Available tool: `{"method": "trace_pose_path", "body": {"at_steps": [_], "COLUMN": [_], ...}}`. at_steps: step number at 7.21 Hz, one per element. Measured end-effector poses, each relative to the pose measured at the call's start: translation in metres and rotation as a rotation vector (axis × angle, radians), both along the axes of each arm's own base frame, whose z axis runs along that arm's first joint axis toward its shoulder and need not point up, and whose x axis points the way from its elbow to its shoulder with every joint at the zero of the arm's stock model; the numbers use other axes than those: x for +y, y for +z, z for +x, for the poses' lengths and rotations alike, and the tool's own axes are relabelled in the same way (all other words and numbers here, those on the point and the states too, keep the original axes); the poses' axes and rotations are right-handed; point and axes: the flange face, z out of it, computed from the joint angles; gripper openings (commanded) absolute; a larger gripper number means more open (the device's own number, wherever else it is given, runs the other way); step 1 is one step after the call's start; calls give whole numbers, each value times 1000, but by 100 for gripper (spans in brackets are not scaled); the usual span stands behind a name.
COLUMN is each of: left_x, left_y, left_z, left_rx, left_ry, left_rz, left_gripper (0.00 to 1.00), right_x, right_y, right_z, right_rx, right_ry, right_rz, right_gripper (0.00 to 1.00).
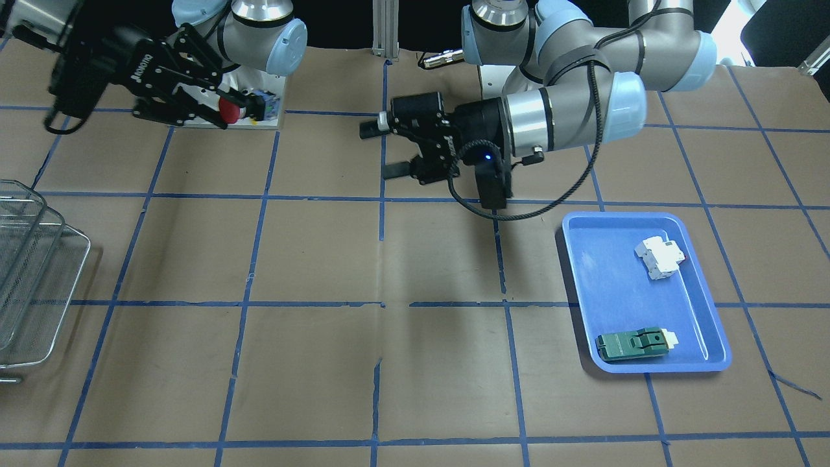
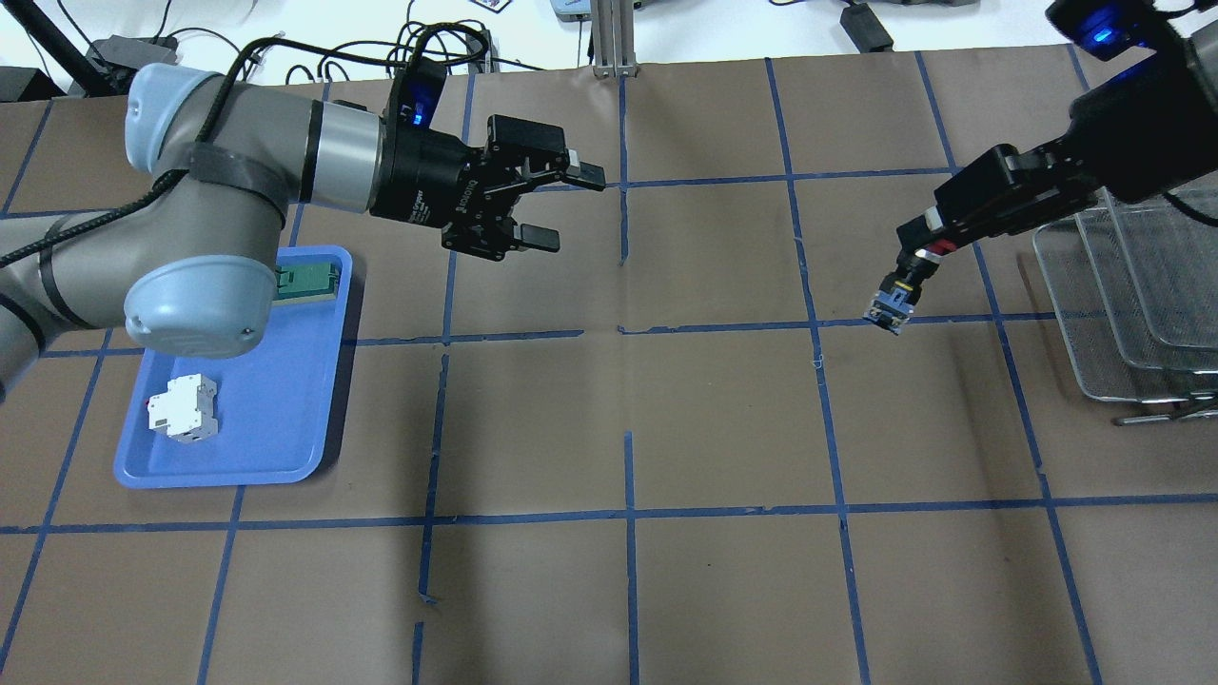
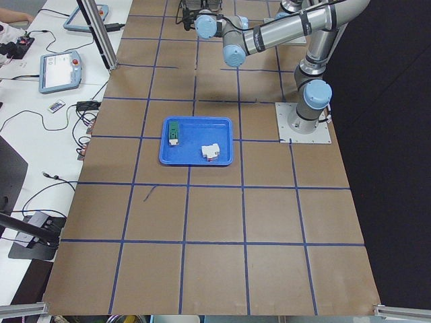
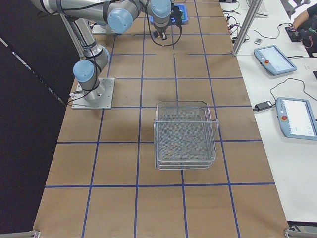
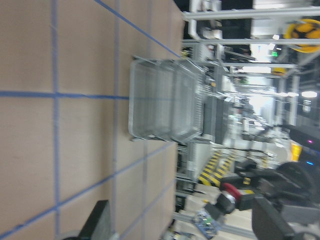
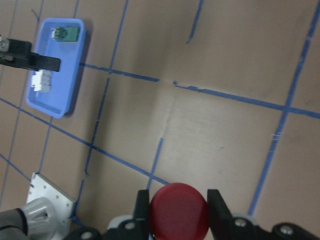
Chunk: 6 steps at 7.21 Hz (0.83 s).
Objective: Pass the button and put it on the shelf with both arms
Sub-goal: 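Carry the button toward the mesh basket with the right gripper while the left gripper withdraws, then lower the button into the mesh basket and open the right gripper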
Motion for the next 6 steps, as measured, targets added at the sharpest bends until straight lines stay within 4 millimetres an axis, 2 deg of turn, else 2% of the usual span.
{"method": "trace_pose_path", "body": {"at_steps": [1,2,3,4,5,6], "left_x": [-16,-22,-18,-6,12,27], "left_y": [7,24,50,77,101,117], "left_z": [18,34,47,56,61,65], "left_rx": [-229,-433,-604,-723,-791,-830], "left_ry": [22,26,0,-45,-83,-104], "left_rz": [2,14,5,-15,-31,-38], "left_gripper": [100,100,100,100,100,100], "right_x": [-3,-1,4,2,-6,-17], "right_y": [5,8,8,5,1,-2], "right_z": [-41,-89,-136,-176,-204,-222], "right_rx": [96,183,267,339,398,442], "right_ry": [-27,-41,-43,-32,14,89], "right_rz": [-49,-88,-121,-161,-207,-259], "right_gripper": [18,18,19,21,42,99]}}
